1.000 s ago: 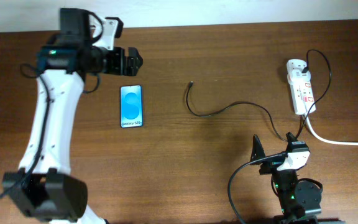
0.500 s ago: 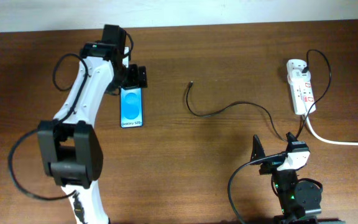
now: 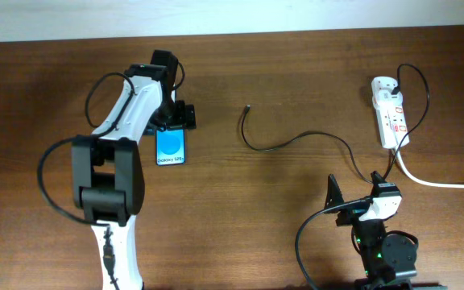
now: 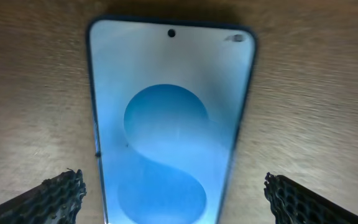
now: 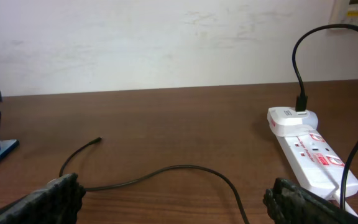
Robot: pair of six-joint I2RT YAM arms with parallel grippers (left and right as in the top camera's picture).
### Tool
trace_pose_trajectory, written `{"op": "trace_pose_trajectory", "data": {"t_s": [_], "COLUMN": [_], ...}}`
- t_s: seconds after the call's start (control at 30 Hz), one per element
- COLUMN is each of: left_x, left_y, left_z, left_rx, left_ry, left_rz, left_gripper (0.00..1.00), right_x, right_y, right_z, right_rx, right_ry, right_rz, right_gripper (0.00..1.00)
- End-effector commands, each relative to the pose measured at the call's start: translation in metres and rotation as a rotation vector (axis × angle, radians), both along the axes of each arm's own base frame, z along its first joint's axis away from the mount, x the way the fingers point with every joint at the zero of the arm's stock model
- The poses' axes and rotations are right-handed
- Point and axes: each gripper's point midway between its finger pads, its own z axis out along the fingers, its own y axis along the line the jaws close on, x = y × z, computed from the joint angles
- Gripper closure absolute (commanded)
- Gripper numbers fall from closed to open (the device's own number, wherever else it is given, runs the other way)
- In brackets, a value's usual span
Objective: Plug charger to phone and switch on socket
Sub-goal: 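Lower the left gripper and grasp the phone's bottom edge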
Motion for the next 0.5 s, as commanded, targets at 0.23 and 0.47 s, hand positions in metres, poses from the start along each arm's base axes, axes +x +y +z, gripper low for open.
{"op": "trace_pose_trajectory", "data": {"t_s": [0.23, 0.47], "left_x": [-0.002, -0.007], "left_y": [0.010, 0.006], "left_z": [-0.022, -0.041], "left_rx": [0.069, 0.052], "left_ry": [0.044, 0.085], "left_rz": [-0.064, -0.068], "left_gripper": [0.01, 0.01], "right_x": [0.000, 0.000], "right_y": [-0.001, 0.000], "right_z": [-0.002, -0.002], "right_rx": [0.004, 0.004], "right_ry": [0.002, 0.002], "right_rz": [0.000, 0.001], "right_gripper": [0.02, 0.02]}}
